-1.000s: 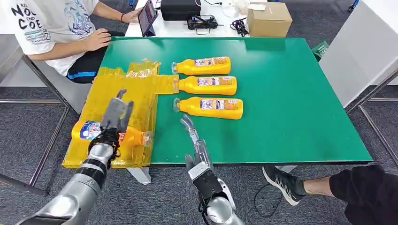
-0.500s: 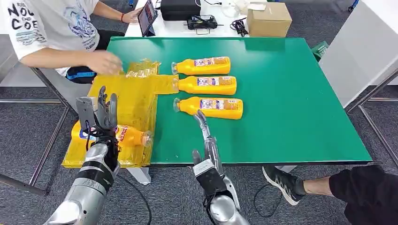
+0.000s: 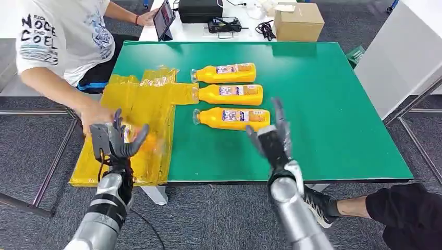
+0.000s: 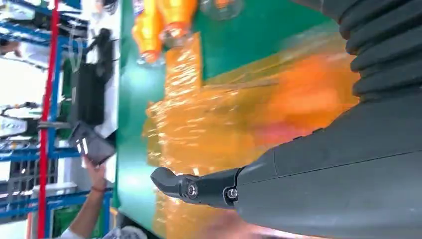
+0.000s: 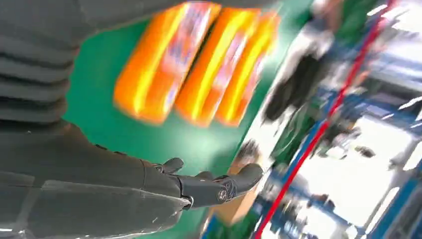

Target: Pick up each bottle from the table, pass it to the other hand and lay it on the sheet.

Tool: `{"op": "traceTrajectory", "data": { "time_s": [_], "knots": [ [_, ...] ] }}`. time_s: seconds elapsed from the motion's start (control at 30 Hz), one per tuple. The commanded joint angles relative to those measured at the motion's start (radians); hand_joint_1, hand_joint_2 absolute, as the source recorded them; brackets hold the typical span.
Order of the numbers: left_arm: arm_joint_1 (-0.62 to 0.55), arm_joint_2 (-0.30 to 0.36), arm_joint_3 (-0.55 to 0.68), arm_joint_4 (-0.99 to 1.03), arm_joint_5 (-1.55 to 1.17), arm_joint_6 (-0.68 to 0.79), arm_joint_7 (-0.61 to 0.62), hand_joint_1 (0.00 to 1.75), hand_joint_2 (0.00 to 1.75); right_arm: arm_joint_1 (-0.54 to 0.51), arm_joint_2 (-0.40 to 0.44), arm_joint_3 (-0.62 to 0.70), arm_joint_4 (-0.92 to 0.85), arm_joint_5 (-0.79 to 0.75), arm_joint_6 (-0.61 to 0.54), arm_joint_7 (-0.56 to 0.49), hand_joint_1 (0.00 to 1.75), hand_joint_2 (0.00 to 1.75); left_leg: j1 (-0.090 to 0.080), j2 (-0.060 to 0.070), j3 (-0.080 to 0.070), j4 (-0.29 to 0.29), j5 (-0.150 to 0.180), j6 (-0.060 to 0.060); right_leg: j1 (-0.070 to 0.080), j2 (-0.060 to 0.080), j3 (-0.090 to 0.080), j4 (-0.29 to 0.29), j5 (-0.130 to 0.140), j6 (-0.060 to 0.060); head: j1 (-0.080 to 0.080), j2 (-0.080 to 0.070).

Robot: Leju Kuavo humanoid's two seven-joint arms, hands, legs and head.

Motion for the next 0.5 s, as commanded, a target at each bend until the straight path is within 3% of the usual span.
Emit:
{"op": "traceTrajectory", "data": {
  "time_s": [0.03, 0.5],
  "knots": [
    [0.089, 0.009, -0.101, -0.066, -0.078, -0.013, 0.005, 0.0, 1.75, -0.268, -0.071, -0.13, 0.416, 0.143, 0.036, 0.063, 0.0, 1.75, 0.0, 0.003, 0.006, -0.001, -0.003, -0.001, 0.0, 0.003, 0.005, -0.001, -0.001, -0.002, 0.0, 0.0],
    [0.071, -0.004, -0.117, -0.014, -0.108, -0.041, 0.014, 0.0, 1.75, -0.393, -0.015, -0.042, 0.643, 0.218, 0.148, 0.123, 0.0, 1.75, 0.001, 0.004, 0.003, 0.0, -0.002, -0.001, 0.002, 0.004, 0.002, 0.001, -0.001, -0.001, 0.0, 0.0]
  ]
}}
